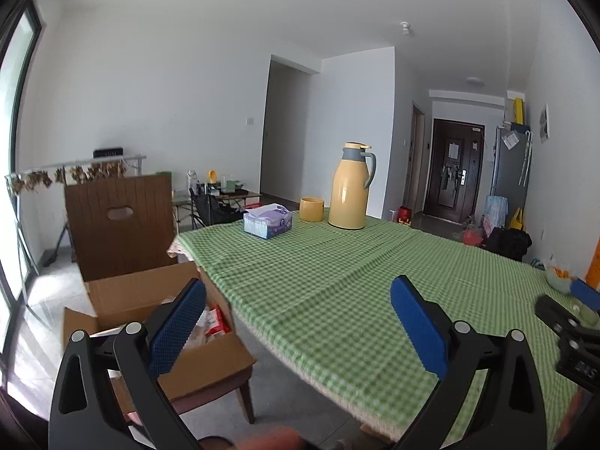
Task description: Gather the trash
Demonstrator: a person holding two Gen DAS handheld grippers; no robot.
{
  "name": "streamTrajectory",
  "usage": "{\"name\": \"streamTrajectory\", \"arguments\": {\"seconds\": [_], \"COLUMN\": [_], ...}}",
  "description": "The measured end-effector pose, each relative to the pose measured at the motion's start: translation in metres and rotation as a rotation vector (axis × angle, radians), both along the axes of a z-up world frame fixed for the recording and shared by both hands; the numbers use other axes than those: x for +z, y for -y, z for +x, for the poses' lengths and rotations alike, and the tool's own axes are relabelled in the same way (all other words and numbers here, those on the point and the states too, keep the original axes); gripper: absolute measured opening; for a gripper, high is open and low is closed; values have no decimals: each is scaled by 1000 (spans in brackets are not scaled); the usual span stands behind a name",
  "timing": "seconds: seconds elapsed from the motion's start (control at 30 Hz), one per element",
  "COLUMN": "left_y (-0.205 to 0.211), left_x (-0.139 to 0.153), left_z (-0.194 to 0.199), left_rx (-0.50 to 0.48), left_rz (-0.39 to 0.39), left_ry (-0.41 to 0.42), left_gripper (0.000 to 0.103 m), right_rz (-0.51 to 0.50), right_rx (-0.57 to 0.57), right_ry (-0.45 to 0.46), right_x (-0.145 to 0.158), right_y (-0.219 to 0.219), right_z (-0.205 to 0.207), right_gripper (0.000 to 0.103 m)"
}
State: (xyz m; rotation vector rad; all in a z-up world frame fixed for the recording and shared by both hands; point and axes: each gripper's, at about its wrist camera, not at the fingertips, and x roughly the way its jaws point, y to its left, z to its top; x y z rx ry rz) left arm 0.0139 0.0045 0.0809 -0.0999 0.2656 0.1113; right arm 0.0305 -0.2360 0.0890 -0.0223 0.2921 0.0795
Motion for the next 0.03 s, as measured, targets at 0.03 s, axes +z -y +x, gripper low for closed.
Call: {"name": "streamTrajectory", "arguments": {"seconds": [0.03], "left_y": [-4], "left_x": [-4], "left_z": [25], "left_rx": [-4], "left_rz": [-21], "left_ry": [-31], "left_gripper": [96], "right_rz": [7], "right_rx": [-14], "right_ry": [-5], "right_x": [-2], "right_y": [7], "right_z": [9], "right_gripper": [90]}}
